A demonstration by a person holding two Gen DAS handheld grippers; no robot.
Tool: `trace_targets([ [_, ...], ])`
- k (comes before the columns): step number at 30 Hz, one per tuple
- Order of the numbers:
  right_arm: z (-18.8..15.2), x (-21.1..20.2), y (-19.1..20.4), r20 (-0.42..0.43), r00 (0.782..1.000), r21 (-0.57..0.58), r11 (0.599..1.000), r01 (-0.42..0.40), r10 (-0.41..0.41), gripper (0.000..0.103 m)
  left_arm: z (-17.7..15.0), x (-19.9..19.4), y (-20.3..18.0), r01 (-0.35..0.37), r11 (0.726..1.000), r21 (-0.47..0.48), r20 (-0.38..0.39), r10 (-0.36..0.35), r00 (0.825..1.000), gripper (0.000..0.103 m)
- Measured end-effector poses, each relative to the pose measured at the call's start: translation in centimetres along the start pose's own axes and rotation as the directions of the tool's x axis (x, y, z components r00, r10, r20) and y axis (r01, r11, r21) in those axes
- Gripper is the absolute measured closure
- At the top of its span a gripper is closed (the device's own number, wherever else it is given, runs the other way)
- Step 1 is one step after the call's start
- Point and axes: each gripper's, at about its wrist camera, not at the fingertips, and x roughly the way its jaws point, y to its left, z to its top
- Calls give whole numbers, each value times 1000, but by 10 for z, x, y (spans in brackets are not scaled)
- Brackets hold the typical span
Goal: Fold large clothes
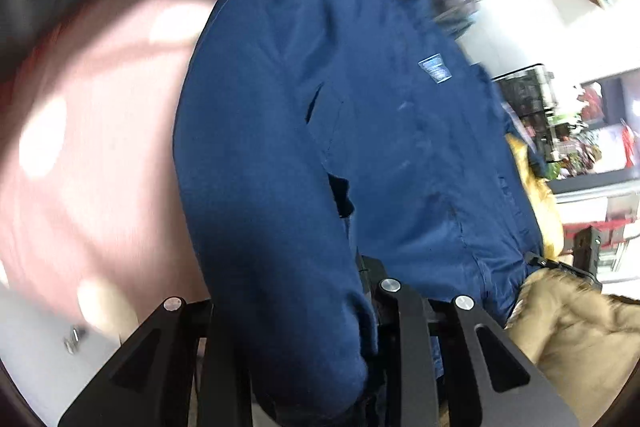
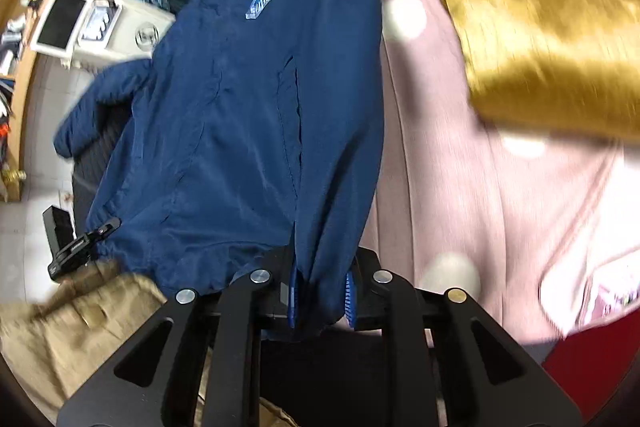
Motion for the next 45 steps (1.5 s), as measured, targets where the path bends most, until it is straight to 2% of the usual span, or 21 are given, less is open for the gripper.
trace_targets([
  [5, -24, 48, 0, -98, 989, -74, 991, 107, -114, 85, -40, 40, 36, -60, 989, -136, -20, 58, 998, 77],
  [7, -26, 55, 1, -107, 985, -99, 987, 126, -137, 85, -44, 43, 34, -79, 990, -114, -8, 78, 997, 77],
  [11, -22, 56, -11, -124, 986, -76, 992, 100, -109, 85, -41, 36, 28, -94, 994, -57, -12, 93, 996, 77],
  [15, -18, 69, -15, -158, 982, -63, 993, 98, -106, 85, -40, 41, 32, -108, 992, -60, -21, 107, 994, 75],
  [16, -14, 76, -15, -164, 980, -58, 993, 100, -108, 83, -40, 38, 36, -121, 990, -71, -24, 119, 993, 66],
  [17, -11, 82, -20, -181, 977, -42, 993, 108, -114, 82, -38, 43, 41, -167, 981, -98, -33, 165, 986, 50],
  [18, -6, 90, -22, -196, 973, -30, 992, 122, -126, 78, -38, 47, 48, -193, 973, -128, -40, 189, 981, 43],
  [20, 1, 95, -26, -207, 963, -18, 985, 172, -172, 60, -35, 51, 61, -198, 957, -211, -58, 190, 980, 23],
  [21, 5, 94, -26, -207, 955, -23, 977, 214, -214, 49, -31, 48, 65, -195, 948, -250, -62, 185, 981, 21],
  [23, 13, 82, -23, -174, 957, -35, 972, 231, -233, 48, -24, 37, 66, -203, 943, -265, -42, 199, 979, 19],
  [25, 23, 65, -18, -128, 952, -50, 960, 275, -279, 47, -14, 21, 65, -252, 929, -270, -15, 258, 966, 16],
  [28, 46, 42, -4, -47, 942, -91, 941, 326, -331, 47, 7, -14, 60, -311, 912, -269, 79, 342, 936, 15],
  [29, 55, 38, 2, -25, 943, -100, 939, 328, -332, 47, 18, -25, 55, -336, 904, -266, 114, 375, 920, 14],
  [30, 66, 33, 11, -2, 947, -112, 941, 319, -321, 43, 28, -33, 48, -363, 896, -254, 141, 406, 903, 13],
  [32, 84, 32, 30, 30, 956, -147, 945, 292, -291, 32, 49, -37, 26, -393, 896, -204, 189, 430, 883, 13],
  [35, 109, 43, 68, 61, 959, -256, 924, 284, -277, 32, 80, -28, -14, -383, 920, -81, 245, 391, 887, 9],
  [36, 117, 51, 84, 66, 958, -307, 908, 285, -278, 32, 88, -17, -30, -372, 928, -32, 248, 368, 896, 9],
  [39, 126, 79, 124, 58, 957, -425, 860, 282, -285, 32, 99, 21, -68, -317, 943, 102, 204, 293, 934, 9],
  [41, 124, 99, 144, 57, 952, -487, 824, 291, -302, 32, 101, 55, -91, -302, 935, 188, 147, 277, 949, 9],
  [44, 124, 131, 154, 43, 933, -540, 778, 322, -356, 32, 99, 102, -111, -290, 921, 260, 52, 287, 957, 9],
  [45, 124, 142, 155, 33, 929, -547, 771, 326, -370, 32, 98, 116, -116, -297, 912, 283, 23, 303, 953, 9],
])
